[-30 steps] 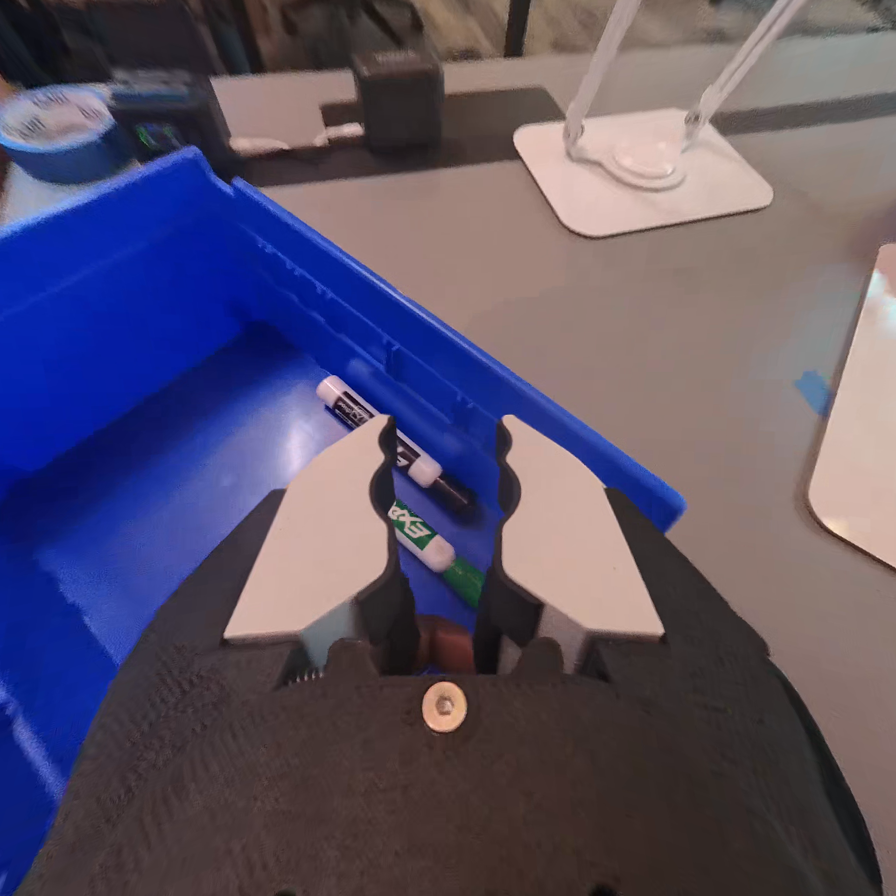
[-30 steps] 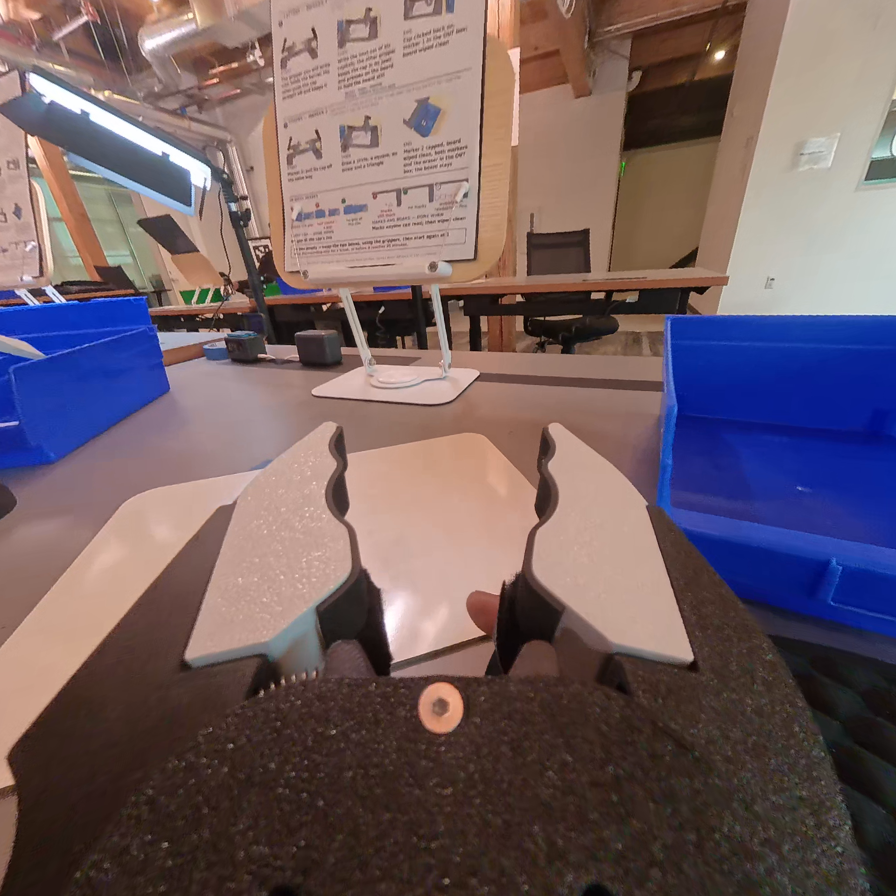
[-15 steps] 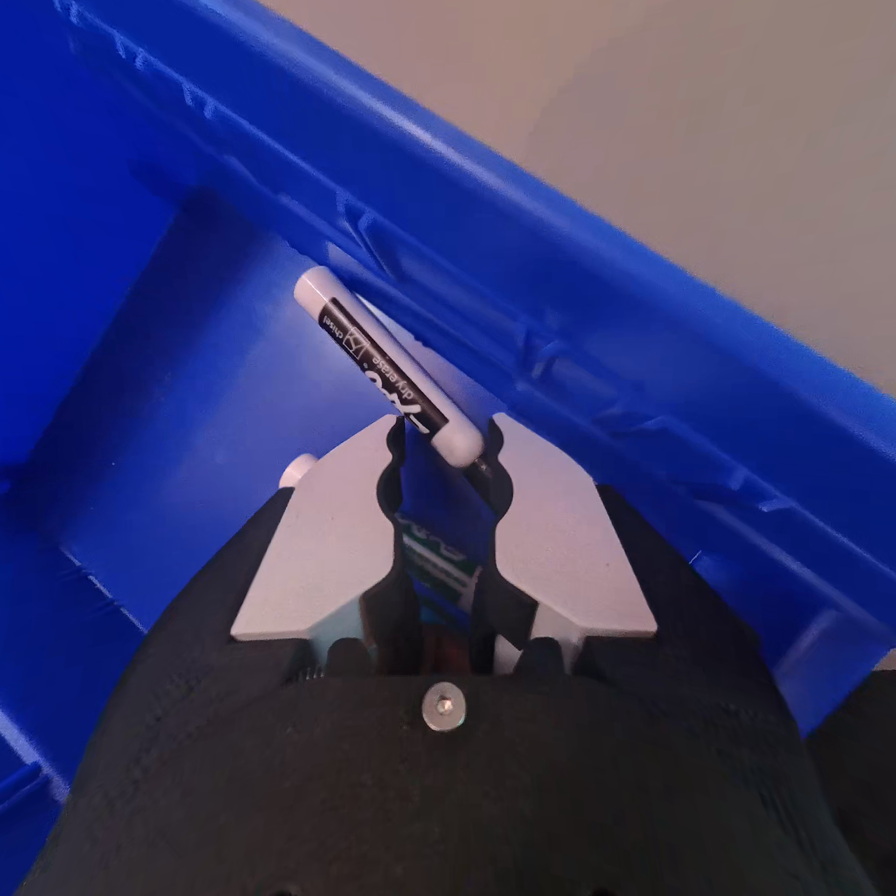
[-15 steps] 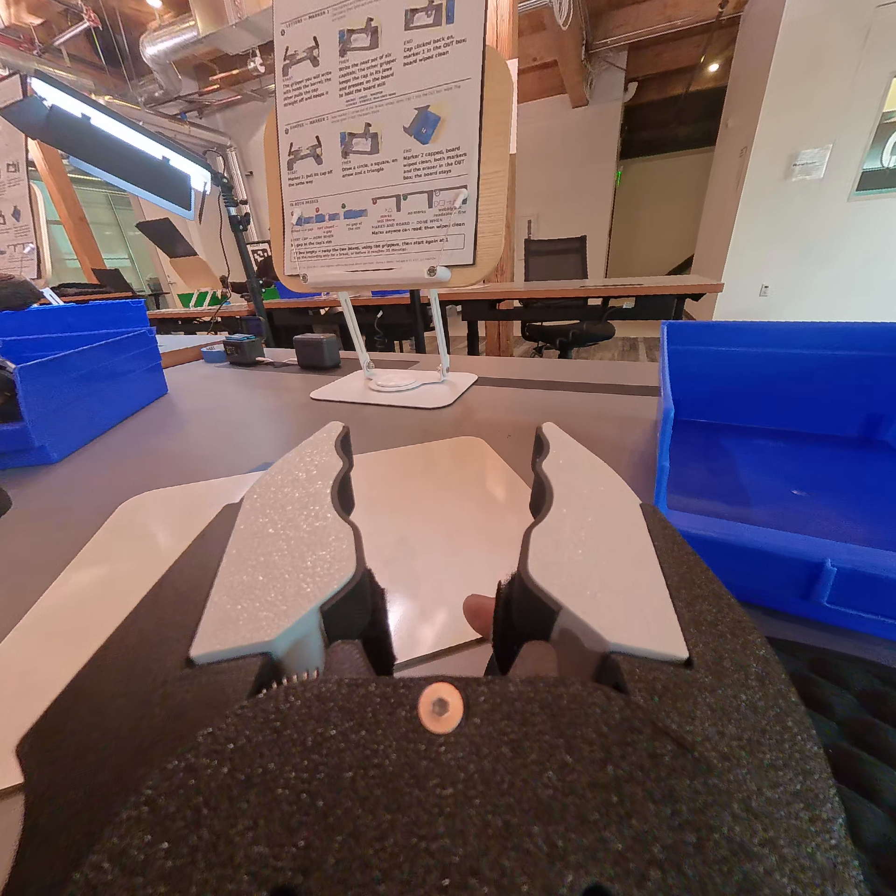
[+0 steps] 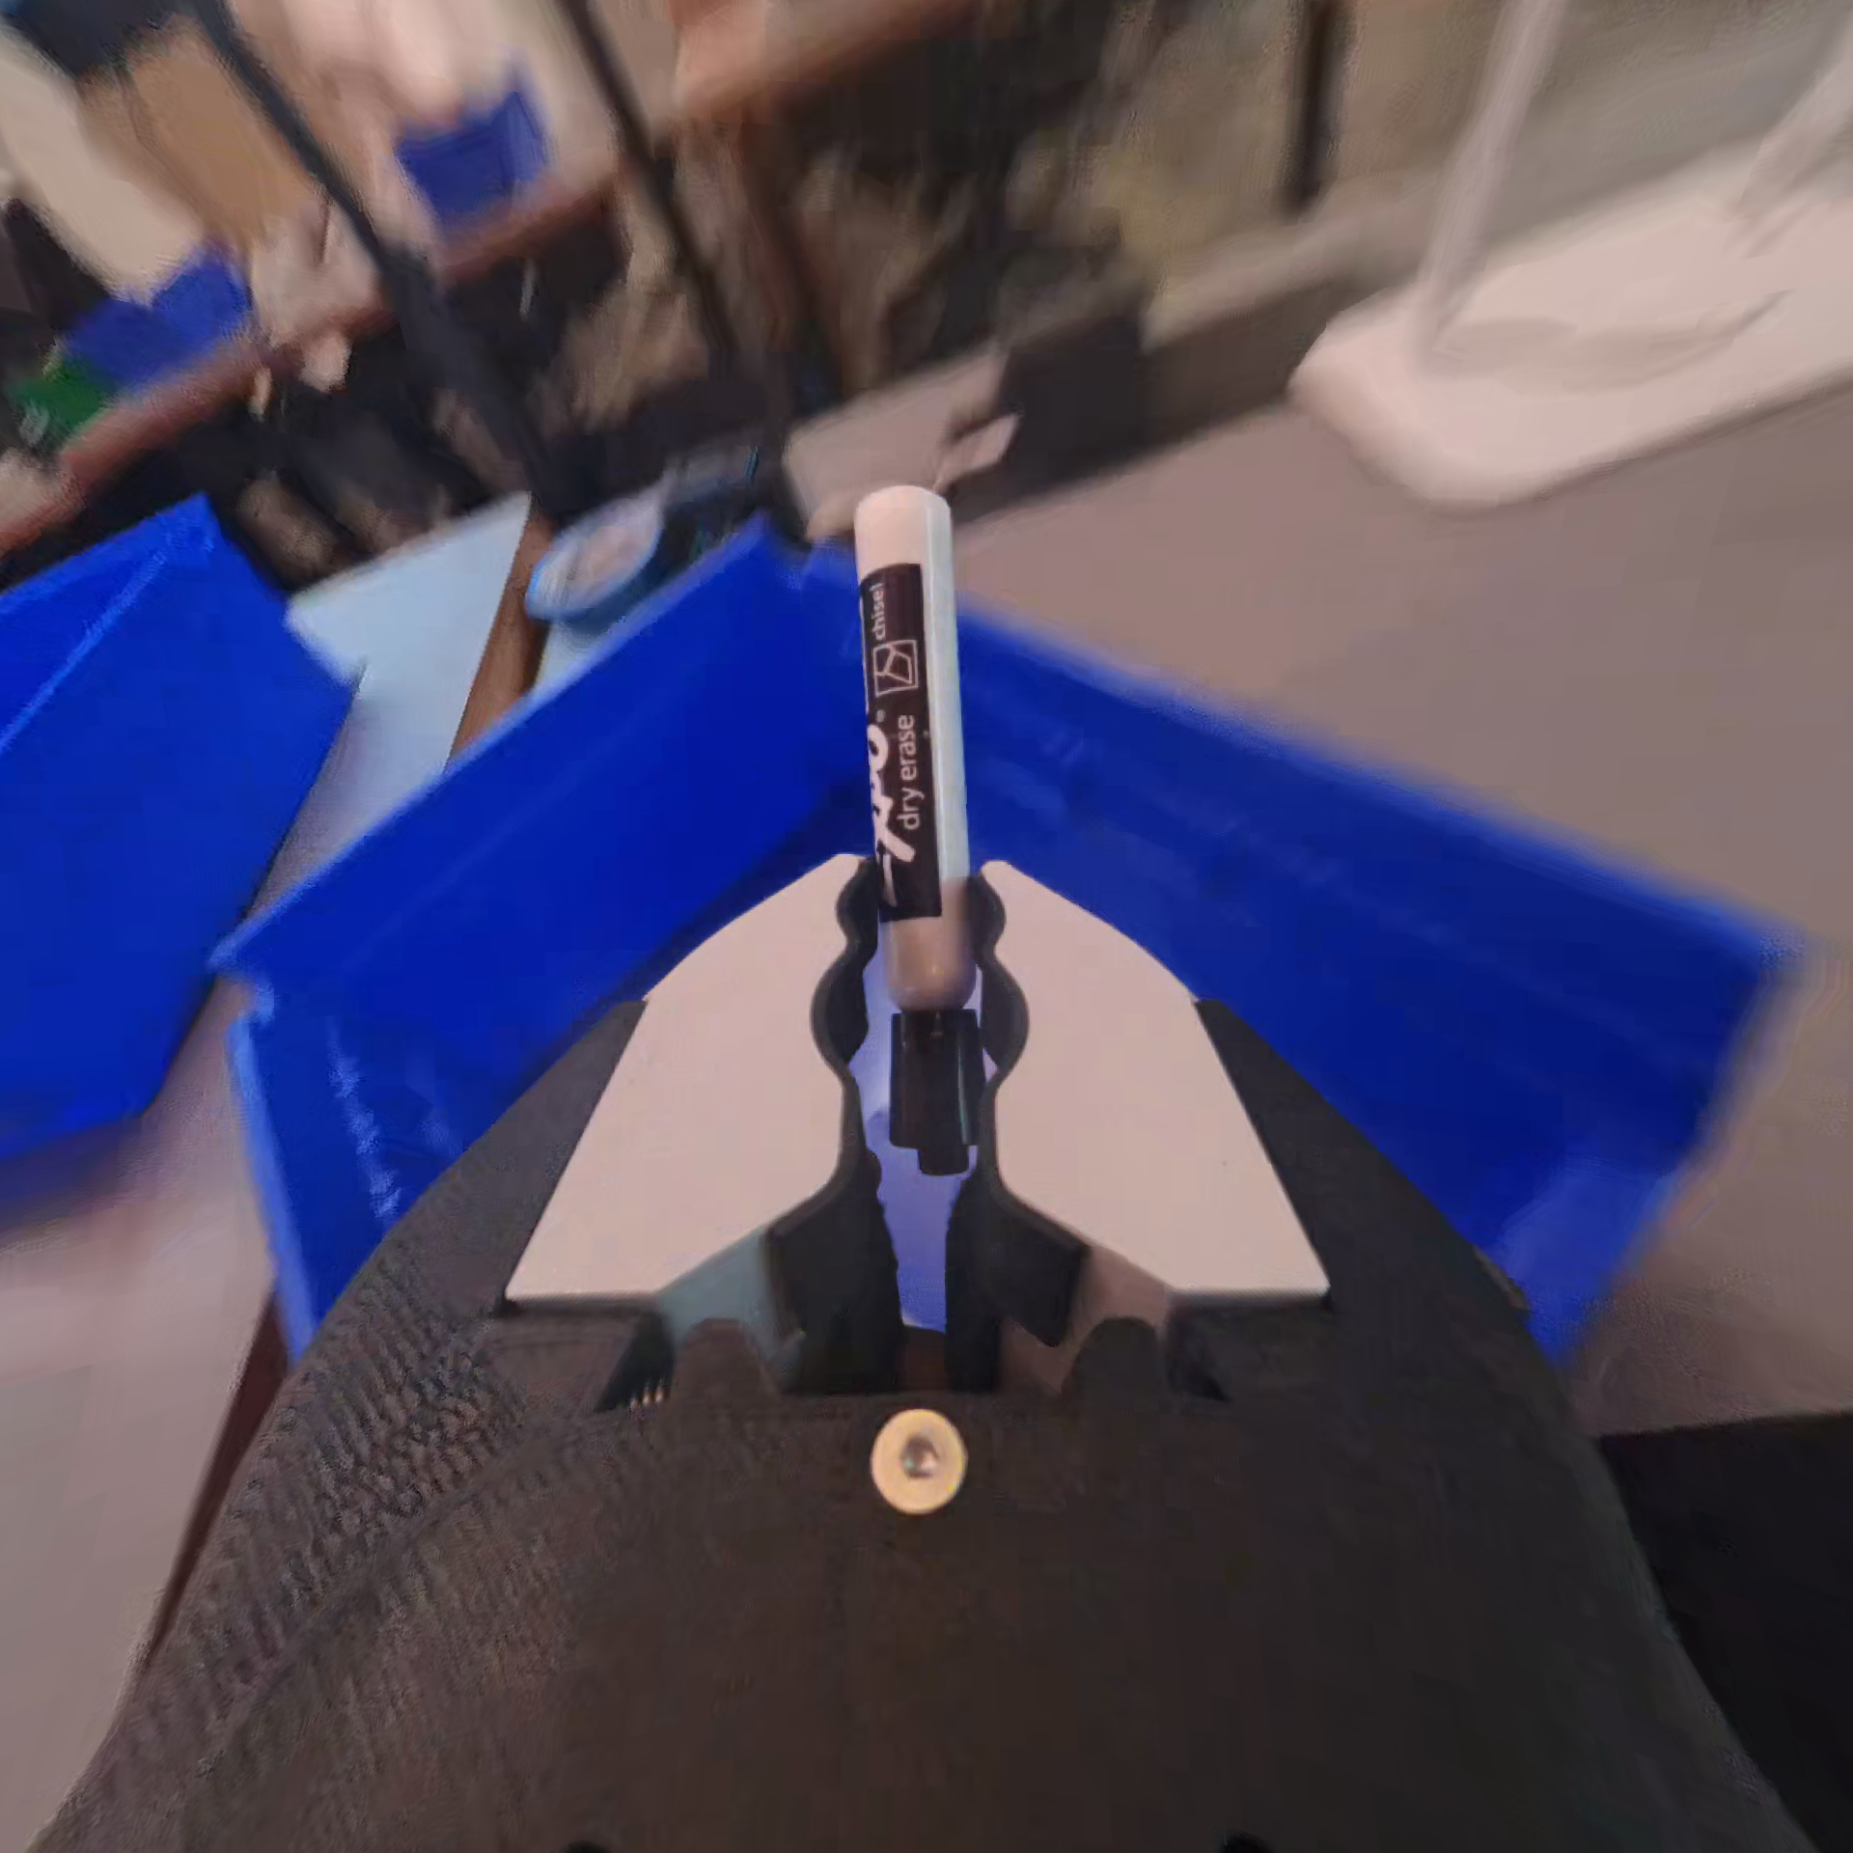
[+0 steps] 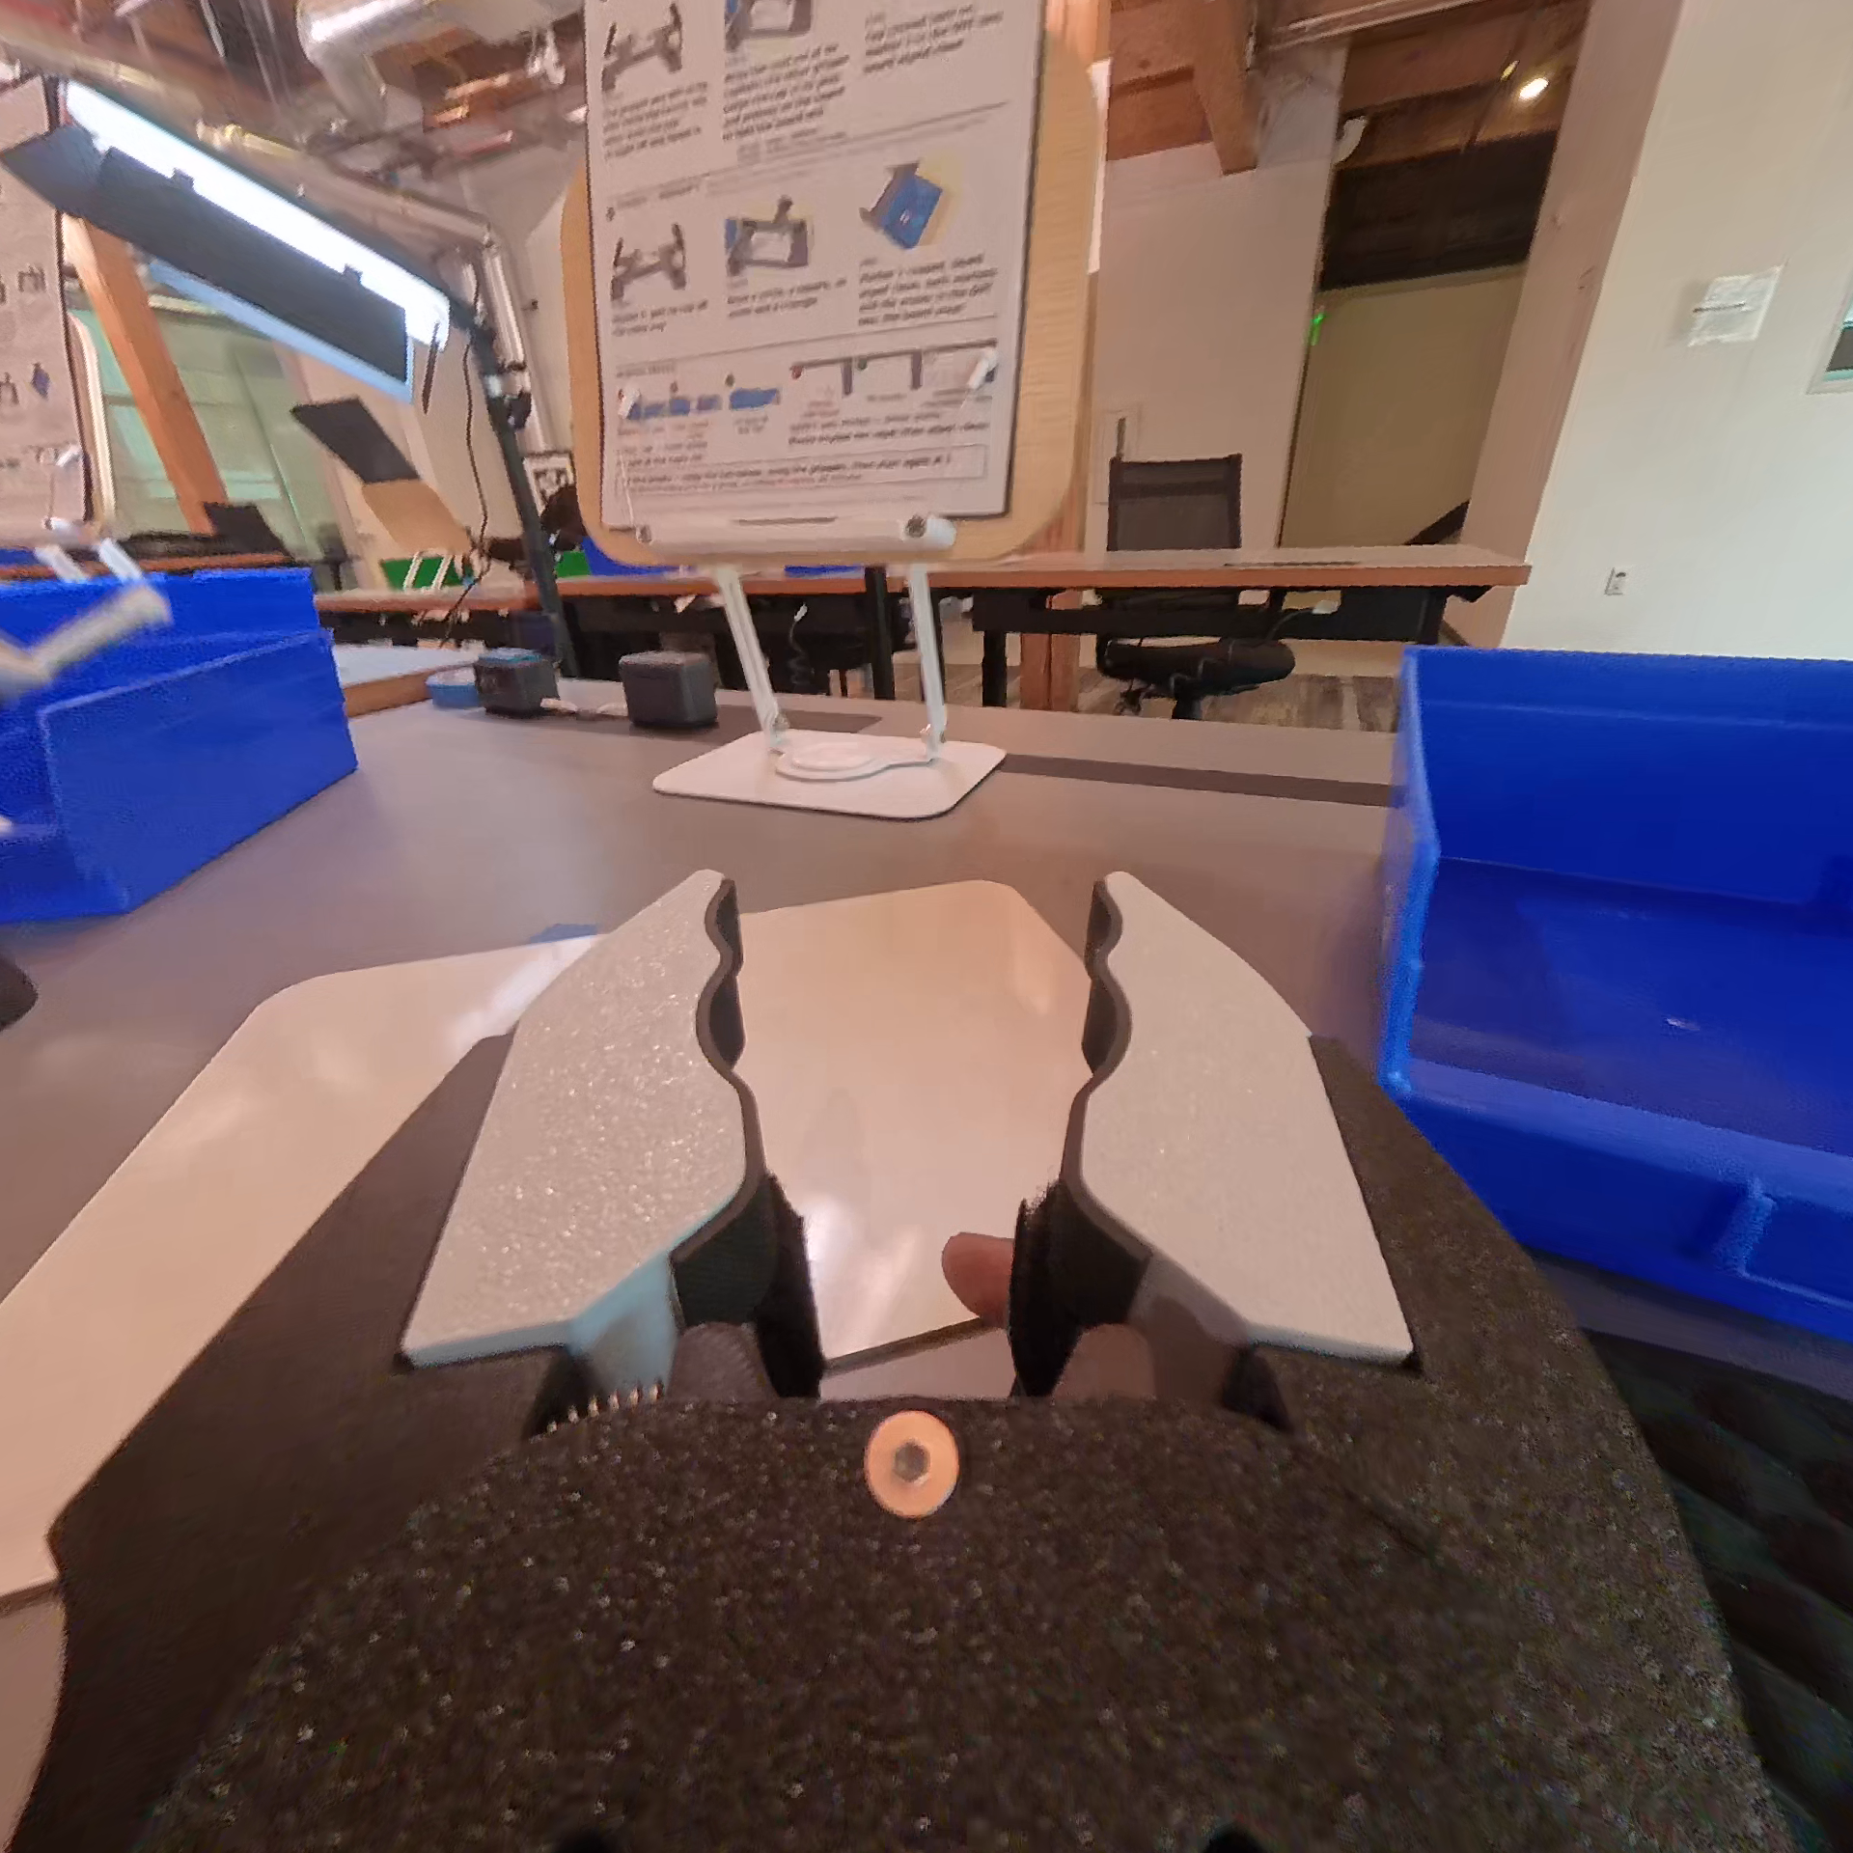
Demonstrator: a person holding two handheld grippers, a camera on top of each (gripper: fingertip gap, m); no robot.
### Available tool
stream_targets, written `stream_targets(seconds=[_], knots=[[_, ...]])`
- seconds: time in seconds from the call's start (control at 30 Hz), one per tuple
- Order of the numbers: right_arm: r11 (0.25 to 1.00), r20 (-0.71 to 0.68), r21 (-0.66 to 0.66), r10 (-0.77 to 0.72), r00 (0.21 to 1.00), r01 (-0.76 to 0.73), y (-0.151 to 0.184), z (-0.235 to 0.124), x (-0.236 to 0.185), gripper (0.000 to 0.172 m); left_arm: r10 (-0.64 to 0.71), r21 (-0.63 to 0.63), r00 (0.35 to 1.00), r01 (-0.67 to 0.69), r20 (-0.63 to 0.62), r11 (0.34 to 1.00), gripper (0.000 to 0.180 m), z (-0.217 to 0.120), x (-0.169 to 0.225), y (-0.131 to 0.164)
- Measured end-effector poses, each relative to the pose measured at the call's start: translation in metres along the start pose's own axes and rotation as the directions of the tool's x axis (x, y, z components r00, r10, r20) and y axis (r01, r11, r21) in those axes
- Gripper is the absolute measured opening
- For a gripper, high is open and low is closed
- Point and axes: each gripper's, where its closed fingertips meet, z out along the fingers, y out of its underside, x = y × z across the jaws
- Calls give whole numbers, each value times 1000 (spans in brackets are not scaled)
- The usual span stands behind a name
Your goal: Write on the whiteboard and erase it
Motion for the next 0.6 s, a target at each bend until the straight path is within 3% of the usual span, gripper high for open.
stream_targets(seconds=[0.07, 0.1, 0.2, 0.27, 0.33, 0.43, 0.53, 0.6], knots=[[1000, 90, -26, 6, 996, -4, 0, 5, -18, 70, -49, 187, 975, 90, -215, 978, 17, -27, 36, -40], [999, 169, -25, 34, 985, -30, -5, 9, -34, 70, -27, 268, 933, 130, -358, 955, 17, -42, 64, -61], [992, 449, 12, 108, 887, -127, -34, 21, -94, 69, 136, 407, 725, 213, -675, 888, 17, -86, 156, -105], [985, 618, 27, 119, 777, -173, -54, 32, -134, 68, 256, 438, 555, 225, -792, 870, 17, -106, 217, -119], [983, 753, 3, 117, 647, -181, -67, 42, -168, 76, 345, 456, 389, 241, -854, 857, 17, -120, 268, -130], [989, 833, 51, 33, 552, -136, -80, 66, -195, 79, 419, 469, 225, 258, -879, 845, 17, -124, 319, -146], [992, 879, 88, -36, 476, -88, -87, 90, -205, 66, 481, 509, 182, 168, -858, 844, 17, -101, 347, -150], [990, 884, 114, -62, 462, -86, -85, 106, -200, 38, 493, 512, 168, 99, -854, 853, 17, -82, 360, -147]])
